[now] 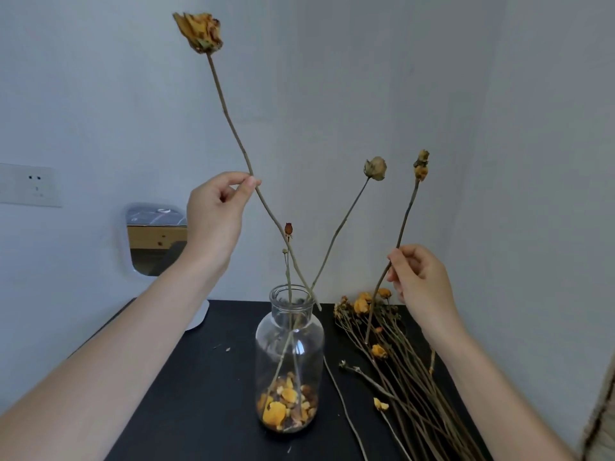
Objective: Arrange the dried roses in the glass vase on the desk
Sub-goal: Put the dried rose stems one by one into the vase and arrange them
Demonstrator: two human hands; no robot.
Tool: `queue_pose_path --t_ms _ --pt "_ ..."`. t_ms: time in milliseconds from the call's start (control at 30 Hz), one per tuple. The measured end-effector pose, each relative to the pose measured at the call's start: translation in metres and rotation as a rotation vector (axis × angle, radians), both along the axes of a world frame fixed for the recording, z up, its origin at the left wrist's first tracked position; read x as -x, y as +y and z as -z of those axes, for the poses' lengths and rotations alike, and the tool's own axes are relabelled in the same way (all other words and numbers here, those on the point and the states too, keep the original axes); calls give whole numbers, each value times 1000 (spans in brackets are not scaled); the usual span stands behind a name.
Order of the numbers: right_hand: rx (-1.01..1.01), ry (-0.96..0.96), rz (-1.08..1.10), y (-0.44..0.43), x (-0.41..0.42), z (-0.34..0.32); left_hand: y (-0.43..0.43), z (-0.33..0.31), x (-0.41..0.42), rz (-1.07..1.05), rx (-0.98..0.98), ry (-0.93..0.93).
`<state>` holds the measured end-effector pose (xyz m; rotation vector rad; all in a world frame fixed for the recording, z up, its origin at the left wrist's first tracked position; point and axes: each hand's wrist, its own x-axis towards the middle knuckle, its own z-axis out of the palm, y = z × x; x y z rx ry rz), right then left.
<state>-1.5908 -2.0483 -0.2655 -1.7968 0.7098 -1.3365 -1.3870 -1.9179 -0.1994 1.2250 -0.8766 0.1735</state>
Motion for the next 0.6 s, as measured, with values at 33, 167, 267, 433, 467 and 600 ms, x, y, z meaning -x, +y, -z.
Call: queue_pose_path --t_ms 33,167,267,433,467,600 --pt "2 1 0 0 0 1 0 -1 -1 -4 18 14" --pt "6 10 13 -4 1 3 3 -13 -5 -21 78 -11" --pt "0 22 8 -6 0 7 1 -14 -9 -52 76 -59" --pt "-13 30 -6 -6 -3 10 -5 20 -8 -111 -79 -185" --pt "-14 34 -8 -5 -4 10 -6 30 -6 -116 -112 -203" --pt "6 58 -14 -1 -7 12 -9 66 -4 -121 -226 -202"
